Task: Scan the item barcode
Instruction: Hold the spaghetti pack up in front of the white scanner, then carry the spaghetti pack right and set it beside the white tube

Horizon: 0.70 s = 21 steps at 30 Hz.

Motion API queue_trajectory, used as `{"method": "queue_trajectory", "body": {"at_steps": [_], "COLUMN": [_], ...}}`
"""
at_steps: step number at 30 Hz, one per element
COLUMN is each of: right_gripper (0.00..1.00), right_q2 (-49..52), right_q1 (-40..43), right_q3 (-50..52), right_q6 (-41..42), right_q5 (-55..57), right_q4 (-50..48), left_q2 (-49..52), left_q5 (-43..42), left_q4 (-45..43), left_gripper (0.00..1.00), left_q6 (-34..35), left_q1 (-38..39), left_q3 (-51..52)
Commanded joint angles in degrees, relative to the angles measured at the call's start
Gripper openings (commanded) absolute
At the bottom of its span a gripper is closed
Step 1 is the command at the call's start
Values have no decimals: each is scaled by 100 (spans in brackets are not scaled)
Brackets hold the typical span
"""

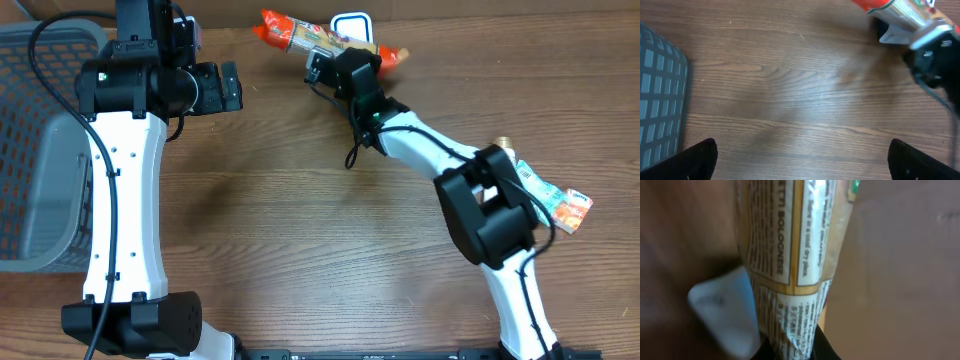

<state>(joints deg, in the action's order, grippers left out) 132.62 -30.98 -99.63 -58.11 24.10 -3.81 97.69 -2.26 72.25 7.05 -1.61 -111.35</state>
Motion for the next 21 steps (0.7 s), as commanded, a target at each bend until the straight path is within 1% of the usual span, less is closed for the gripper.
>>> {"method": "queue_trajectory", "body": {"at_steps": [1,7,11,15,17,18,21], "right_gripper": [4,4,4,4,4,4,4], "right_q2": [-1698,-2929,-3434,-3536,-3460,-3351,-3226], "right_q1": [74,170,389,789,986,1222,1484], "right_q3": [-282,-282,-282,-273,-205,15,601], "right_q6": [1510,3906,5392,6190,6472,6673,6732], "right_q5": [-125,-1010,-1843,-2461,-2601,-2741,-2741], "right_q4": [625,2983,4538,6290,6898,7401,7514], "left_q2": [17,17,17,17,17,17,17], "left_q5": [35,35,35,35,35,35,35], "left_q4": [-9,-9,-9,-9,-9,-9,-9], "left_gripper": [100,100,100,100,100,100,100], "left_q6": [-85,-85,-85,-85,-85,-85,-85], "left_q1": [13,13,13,13,13,13,13], "left_q3": [-24,-24,-24,-24,-24,-24,-24]}}
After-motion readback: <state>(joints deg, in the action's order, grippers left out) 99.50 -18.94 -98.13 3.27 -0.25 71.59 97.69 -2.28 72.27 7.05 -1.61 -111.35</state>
